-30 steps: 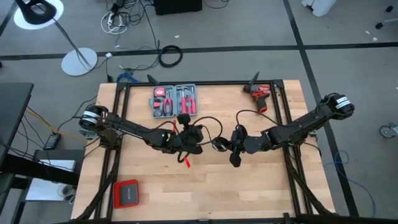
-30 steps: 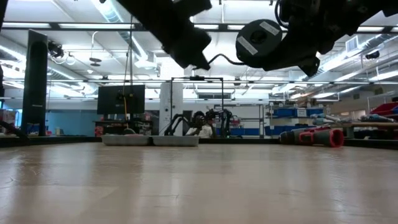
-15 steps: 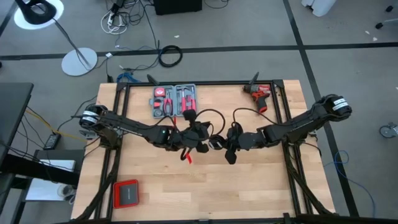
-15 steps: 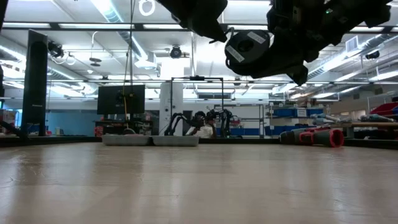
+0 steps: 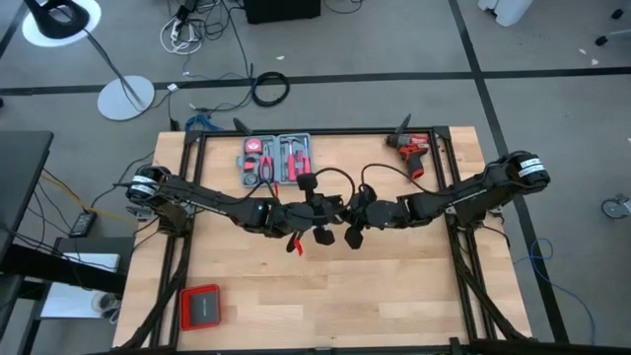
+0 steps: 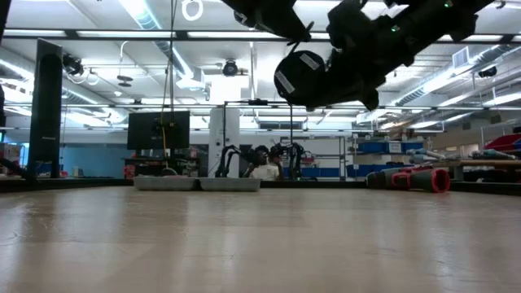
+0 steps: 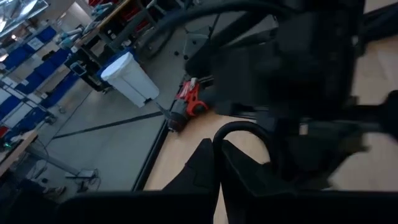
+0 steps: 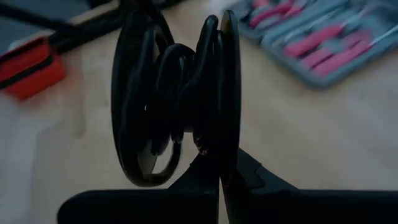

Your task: Coil cords

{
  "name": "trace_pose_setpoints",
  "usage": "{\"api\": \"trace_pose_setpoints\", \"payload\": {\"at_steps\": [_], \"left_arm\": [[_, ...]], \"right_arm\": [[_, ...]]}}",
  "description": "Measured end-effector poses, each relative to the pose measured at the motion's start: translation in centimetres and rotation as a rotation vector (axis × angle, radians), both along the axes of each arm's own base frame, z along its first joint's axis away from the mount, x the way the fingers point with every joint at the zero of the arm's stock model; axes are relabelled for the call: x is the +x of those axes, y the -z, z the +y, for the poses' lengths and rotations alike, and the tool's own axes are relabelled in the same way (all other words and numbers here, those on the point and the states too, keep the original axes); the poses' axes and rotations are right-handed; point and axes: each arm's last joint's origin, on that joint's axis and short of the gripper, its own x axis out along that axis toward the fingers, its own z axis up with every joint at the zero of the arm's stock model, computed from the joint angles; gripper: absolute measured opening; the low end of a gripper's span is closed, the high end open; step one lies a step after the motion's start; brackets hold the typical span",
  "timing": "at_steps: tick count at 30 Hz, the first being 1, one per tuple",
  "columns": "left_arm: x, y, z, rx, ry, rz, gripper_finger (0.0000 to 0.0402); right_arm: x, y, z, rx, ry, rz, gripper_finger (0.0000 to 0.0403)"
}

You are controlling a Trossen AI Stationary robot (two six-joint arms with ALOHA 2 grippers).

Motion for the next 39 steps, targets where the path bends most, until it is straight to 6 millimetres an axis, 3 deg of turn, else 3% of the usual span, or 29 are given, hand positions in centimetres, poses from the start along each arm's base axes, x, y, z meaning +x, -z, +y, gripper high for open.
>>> {"api": "trace_pose_setpoints", "payload": {"at_steps": [9, 17, 27, 39], "left_arm": [[-0.2, -0.2, -1.2, -0.053, -0.011, -0.052, 0.0013], [-0.1, 0.0, -1.5, -0.094, -0.023, -0.083, 0.0013], [0.0, 0.7, -3.1, -0.058, 0.126, -0.010, 0.0017], [0.0, 0.9, -3.3, -0.027, 0.181, 0.022, 0.0018]], "right_arm": [[0.7, -1.6, -0.4, -0.104, 0.033, -0.116, 0.0000], [0.8, -1.8, -0.4, -0.115, 0.042, -0.128, 0.0000], [0.8, -1.9, -0.3, -0.127, 0.028, -0.140, 0.0000], [0.9, -2.2, -0.4, -0.128, 0.051, -0.163, 0.0000]]}}
